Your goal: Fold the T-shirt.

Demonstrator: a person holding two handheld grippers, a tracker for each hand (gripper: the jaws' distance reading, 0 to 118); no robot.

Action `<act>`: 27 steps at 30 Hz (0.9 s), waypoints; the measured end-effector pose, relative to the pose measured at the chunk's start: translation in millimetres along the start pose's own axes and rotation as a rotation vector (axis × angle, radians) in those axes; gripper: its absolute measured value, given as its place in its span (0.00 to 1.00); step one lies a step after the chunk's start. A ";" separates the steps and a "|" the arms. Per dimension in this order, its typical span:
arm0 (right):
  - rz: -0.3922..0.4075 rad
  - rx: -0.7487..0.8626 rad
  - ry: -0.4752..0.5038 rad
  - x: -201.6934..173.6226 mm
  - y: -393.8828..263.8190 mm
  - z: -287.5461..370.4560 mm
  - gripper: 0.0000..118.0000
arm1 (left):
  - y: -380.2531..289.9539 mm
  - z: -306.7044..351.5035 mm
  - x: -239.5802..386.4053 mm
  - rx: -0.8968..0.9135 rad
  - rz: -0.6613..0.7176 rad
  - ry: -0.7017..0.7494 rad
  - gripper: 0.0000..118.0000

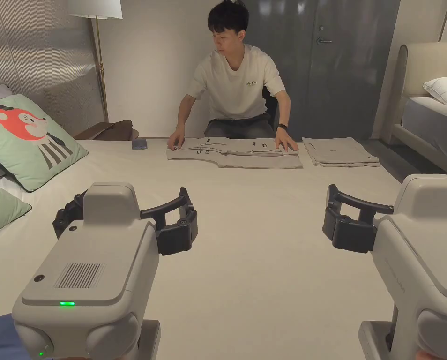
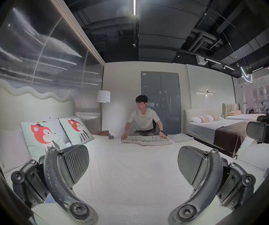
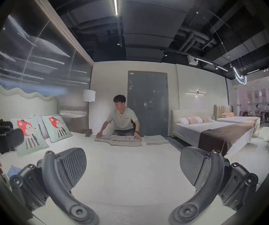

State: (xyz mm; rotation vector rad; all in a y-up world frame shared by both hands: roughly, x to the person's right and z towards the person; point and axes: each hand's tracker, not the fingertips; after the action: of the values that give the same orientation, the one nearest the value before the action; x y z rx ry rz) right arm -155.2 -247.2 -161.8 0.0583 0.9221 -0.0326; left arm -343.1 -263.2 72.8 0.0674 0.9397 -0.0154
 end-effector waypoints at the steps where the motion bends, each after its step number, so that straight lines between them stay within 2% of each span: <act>1: 0.010 0.003 -0.021 -1.7 0.4 0.3 0.97 | -0.4 0.0 0.1 -0.002 -0.001 0.000 0.93; 3: 0.029 -0.010 -0.049 -3.4 -4.9 -7.5 0.97 | -0.6 0.0 -0.1 -0.003 -0.002 0.000 0.93; 6: 0.102 0.000 -0.102 -10.7 -6.0 -3.6 0.97 | -0.5 0.2 -0.2 -0.003 -0.001 0.002 0.93; 11: 0.067 -0.013 -0.069 -8.9 -6.2 -2.8 0.97 | 1.8 0.5 0.4 -0.002 -0.003 -0.003 0.93; 16: 0.063 -0.016 -0.042 -7.7 -6.3 -2.9 0.97 | 4.7 2.0 -0.5 0.003 -0.010 -0.003 0.93; 27: 0.060 -0.011 -0.051 -5.5 -4.4 -0.1 0.97 | 4.9 3.2 -1.4 0.002 -0.007 -0.003 0.93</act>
State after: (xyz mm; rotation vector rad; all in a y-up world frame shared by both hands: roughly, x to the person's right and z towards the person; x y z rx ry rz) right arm -158.8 -251.5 -157.7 0.0749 0.8691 0.0266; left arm -341.1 -258.6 76.1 0.0660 0.9366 -0.0231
